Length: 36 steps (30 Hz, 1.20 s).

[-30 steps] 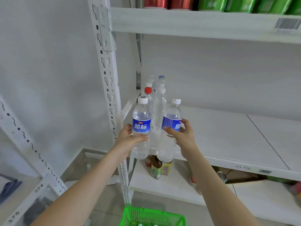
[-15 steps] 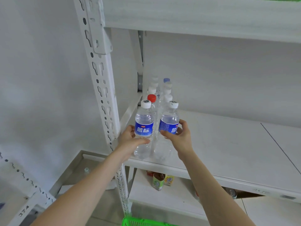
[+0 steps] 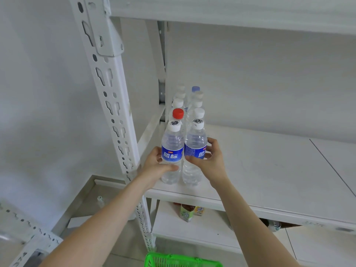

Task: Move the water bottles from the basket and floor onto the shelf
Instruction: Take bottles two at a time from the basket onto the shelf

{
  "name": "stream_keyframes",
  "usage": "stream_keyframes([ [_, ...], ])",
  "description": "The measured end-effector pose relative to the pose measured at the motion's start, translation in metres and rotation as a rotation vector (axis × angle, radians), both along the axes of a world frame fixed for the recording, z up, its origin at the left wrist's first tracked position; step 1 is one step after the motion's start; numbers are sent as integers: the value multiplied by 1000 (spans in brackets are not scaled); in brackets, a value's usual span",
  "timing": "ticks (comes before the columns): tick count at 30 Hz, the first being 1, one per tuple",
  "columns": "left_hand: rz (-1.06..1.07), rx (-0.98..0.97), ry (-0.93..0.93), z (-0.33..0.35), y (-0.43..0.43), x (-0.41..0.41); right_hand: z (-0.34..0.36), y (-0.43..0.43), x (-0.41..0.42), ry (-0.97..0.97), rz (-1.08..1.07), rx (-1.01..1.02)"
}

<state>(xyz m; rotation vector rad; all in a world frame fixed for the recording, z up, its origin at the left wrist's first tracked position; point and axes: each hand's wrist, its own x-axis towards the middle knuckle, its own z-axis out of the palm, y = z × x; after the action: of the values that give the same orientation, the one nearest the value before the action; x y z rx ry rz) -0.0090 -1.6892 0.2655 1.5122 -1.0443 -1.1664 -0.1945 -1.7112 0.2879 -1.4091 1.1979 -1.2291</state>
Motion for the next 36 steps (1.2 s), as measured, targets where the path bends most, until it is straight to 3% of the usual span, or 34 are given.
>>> stream_keyframes([
  [10, -58, -17, -93, -16, 17, 11, -8, 2, -9, 139, 91, 75],
  [36, -84, -24, -118, -27, 8, 12, -10, -11, -4, 109, 67, 92],
])
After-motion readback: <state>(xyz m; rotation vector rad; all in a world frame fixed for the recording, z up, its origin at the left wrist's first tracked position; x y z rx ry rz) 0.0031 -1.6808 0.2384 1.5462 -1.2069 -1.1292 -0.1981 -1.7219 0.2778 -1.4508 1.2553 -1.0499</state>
